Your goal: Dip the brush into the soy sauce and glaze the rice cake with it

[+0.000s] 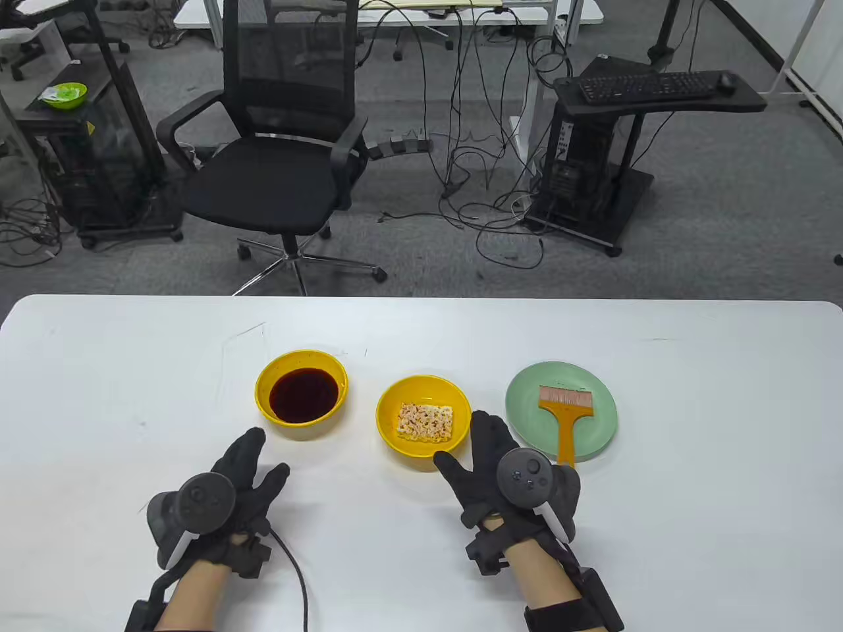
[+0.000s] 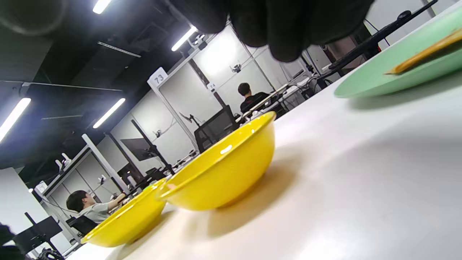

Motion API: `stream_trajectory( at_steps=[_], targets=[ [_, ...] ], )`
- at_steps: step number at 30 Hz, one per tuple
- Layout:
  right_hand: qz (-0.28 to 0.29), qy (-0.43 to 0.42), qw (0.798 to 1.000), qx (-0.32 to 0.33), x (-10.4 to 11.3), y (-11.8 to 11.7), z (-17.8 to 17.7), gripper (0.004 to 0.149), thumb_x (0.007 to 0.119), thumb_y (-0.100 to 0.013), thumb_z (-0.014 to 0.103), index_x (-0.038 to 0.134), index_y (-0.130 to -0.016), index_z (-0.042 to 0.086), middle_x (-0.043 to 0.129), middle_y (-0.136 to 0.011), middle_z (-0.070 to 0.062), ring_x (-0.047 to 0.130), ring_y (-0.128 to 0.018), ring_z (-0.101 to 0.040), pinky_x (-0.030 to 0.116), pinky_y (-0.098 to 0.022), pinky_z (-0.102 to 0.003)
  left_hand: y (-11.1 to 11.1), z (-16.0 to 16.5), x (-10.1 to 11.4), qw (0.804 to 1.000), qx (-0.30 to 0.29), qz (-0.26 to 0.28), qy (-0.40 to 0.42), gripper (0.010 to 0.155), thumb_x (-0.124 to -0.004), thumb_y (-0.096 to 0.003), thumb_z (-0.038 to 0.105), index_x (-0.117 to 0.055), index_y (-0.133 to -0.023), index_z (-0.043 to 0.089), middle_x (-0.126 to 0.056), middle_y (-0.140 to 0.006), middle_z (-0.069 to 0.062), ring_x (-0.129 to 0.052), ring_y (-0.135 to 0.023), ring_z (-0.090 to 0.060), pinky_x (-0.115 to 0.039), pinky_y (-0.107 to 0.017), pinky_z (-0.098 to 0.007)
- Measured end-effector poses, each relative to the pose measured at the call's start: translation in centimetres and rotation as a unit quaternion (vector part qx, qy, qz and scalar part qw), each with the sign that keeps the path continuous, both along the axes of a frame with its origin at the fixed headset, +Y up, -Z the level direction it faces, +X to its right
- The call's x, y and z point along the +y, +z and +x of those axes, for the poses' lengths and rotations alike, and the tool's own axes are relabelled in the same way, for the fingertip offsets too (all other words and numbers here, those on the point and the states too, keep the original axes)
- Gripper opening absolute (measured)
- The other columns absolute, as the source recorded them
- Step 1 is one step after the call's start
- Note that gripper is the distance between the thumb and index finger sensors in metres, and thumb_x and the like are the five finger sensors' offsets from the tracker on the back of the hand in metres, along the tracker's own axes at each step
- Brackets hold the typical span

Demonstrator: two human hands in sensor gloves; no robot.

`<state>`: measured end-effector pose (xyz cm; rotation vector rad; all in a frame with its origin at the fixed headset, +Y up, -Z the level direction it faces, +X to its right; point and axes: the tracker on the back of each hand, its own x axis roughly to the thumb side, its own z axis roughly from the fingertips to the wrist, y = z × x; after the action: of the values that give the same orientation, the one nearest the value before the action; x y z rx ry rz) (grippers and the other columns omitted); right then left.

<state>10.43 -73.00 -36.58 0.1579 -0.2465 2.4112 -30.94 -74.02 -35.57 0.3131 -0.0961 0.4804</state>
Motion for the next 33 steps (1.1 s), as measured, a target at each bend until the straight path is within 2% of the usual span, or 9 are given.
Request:
stream_trajectory(
  at_steps=[8, 11, 13, 18, 22, 26, 33],
  targets=[
    [0.003, 0.000, 1.000, -0.012, 0.3, -0.1, 0.6, 0.093, 0.066, -0.046, 0.074, 0.046, -0.110, 0.011, 0.052, -0.113, -0.026, 0.063, -0.096, -0.055, 0.060, -0.065, -0.064, -0.1, 0.0, 0.0, 1.000, 0.000, 0.000, -0.002, 0.077, -0.074, -0.0431, 0.065, -0.062, -0.105, 0.020, -0.078, -0.105, -0.015, -0.092, -0.088, -0.040, -0.073, -0.066, -0.052],
    [0.002, -0.005, 1.000, -0.014, 0.5, -0.3, 1.3, 0.099, 0.065, -0.042, 0.081, 0.047, -0.110, 0.012, 0.051, -0.114, -0.025, 0.061, -0.097, -0.056, 0.059, -0.065, -0.066, -0.1, 0.0, -0.2, 1.000, 0.000, -0.005, -0.004, 0.077, -0.074, -0.0431, 0.065, -0.062, -0.105, 0.020, -0.078, -0.105, -0.015, -0.092, -0.088, -0.040, -0.073, -0.066, -0.052],
    [0.003, -0.013, 1.000, -0.024, 0.6, -0.5, 2.1, 0.102, 0.062, -0.040, 0.085, 0.047, -0.111, 0.013, 0.050, -0.115, -0.025, 0.060, -0.097, -0.056, 0.059, -0.065, -0.066, -0.2, 0.0, -0.2, 1.000, -0.001, -0.006, -0.005, 0.077, -0.074, -0.0431, 0.065, -0.062, -0.105, 0.020, -0.077, -0.105, -0.015, -0.092, -0.088, -0.040, -0.073, -0.066, -0.052],
    [0.021, -0.016, 0.996, -0.080, 1.3, -0.7, 4.7, 0.102, 0.060, -0.040, 0.086, 0.050, -0.110, 0.013, 0.053, -0.114, -0.025, 0.063, -0.096, -0.055, 0.060, -0.065, -0.066, 0.0, 0.0, 0.0, 1.000, 0.002, -0.004, -0.004, 0.076, -0.076, -0.0431, 0.062, -0.062, -0.105, 0.021, -0.078, -0.105, -0.014, -0.092, -0.088, -0.040, -0.074, -0.066, -0.052],
    [-0.014, 0.033, 0.990, -0.138, 0.6, -1.3, 7.2, 0.099, 0.067, -0.042, 0.083, 0.054, -0.109, 0.012, 0.058, -0.111, -0.025, 0.070, -0.091, -0.053, 0.066, -0.062, -0.063, -0.1, 0.3, -0.1, 1.000, 0.001, -0.007, -0.026, 0.076, -0.077, -0.0428, 0.062, -0.061, -0.104, 0.021, -0.077, -0.105, -0.014, -0.093, -0.088, -0.039, -0.074, -0.066, -0.051],
    [-0.043, 0.070, 0.979, -0.187, -0.5, -1.5, 9.5, 0.090, 0.075, -0.045, 0.074, 0.059, -0.107, 0.011, 0.067, -0.106, -0.023, 0.077, -0.085, -0.050, 0.071, -0.058, -0.061, -0.2, 0.6, -0.1, 1.000, -0.002, -0.009, -0.024, 0.076, -0.078, -0.0423, 0.061, -0.062, -0.104, 0.021, -0.078, -0.105, -0.014, -0.092, -0.088, -0.039, -0.074, -0.065, -0.052],
    [-0.105, 0.178, 0.959, -0.192, -1.8, -2.3, 9.4, 0.084, 0.088, -0.045, 0.062, 0.060, -0.107, 0.013, 0.069, -0.105, -0.022, 0.083, -0.081, -0.049, 0.074, -0.055, -0.059, -0.1, 0.7, -0.1, 1.000, -0.005, -0.011, -0.027, 0.076, -0.078, -0.0423, 0.062, -0.062, -0.104, 0.021, -0.078, -0.105, -0.013, -0.093, -0.087, -0.039, -0.074, -0.065, -0.051]
  ],
)
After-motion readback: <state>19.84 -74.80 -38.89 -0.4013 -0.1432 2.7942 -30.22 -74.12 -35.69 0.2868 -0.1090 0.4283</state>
